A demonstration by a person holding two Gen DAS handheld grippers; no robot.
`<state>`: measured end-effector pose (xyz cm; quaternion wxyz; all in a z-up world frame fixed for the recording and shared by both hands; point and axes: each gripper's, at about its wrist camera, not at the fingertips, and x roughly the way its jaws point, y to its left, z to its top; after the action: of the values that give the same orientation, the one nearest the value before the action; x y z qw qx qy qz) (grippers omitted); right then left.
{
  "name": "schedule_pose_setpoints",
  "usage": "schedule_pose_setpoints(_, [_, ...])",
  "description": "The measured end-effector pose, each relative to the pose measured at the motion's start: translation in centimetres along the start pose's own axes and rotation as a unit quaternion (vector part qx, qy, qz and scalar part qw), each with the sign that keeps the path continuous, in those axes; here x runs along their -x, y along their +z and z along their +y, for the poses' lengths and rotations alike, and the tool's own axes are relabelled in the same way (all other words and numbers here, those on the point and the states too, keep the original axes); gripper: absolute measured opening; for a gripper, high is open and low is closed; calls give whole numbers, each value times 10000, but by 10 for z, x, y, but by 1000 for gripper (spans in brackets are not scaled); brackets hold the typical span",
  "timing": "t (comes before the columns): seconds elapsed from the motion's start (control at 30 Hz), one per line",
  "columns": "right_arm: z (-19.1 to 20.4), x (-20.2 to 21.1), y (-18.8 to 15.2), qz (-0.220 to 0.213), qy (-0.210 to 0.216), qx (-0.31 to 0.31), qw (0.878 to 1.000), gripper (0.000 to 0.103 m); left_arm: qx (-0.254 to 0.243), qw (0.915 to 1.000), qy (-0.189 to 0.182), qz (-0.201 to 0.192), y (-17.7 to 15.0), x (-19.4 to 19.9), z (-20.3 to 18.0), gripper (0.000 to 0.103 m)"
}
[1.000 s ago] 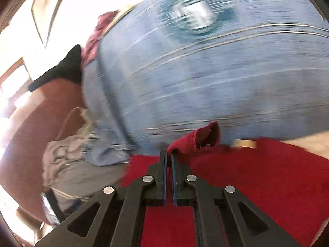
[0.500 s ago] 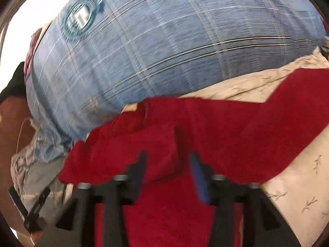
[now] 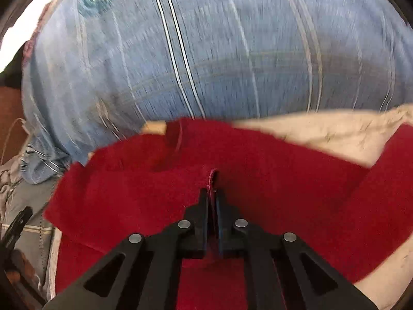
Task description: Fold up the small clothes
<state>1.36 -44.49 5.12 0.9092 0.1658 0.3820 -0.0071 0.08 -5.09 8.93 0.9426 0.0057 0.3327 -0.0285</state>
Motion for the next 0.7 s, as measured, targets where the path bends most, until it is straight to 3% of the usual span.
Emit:
schedule_pose_setpoints(0.13, [-9,24,8,-435,-599,127,9972,4,18,9999,-133,-26,3,-9,-7,103])
schedule_pose_setpoints(0.3, [-28,2,10,103,-772,-162,9968,11,-97,9994,-220,239,-5,-31,-20,103])
schedule_pose_setpoints(0.4, [-23,26,10,-342,-937,-259,9947,22,-220,9993,-26,296,-8,-38,-25,103])
schedule_pose_setpoints(0.47, [-10,37,9,-506,-672,-168,9963,24,-232,9987,127,447,-11,-48,-24,103])
schedule_pose_setpoints(0.6, [61,9,4,185,568,522,9968,23,-178,9975,177,659,-16,-59,-22,103])
schedule_pose_setpoints(0.7, [116,-18,-1,375,857,1089,9896,23,-168,9974,158,684,-18,-61,-21,103])
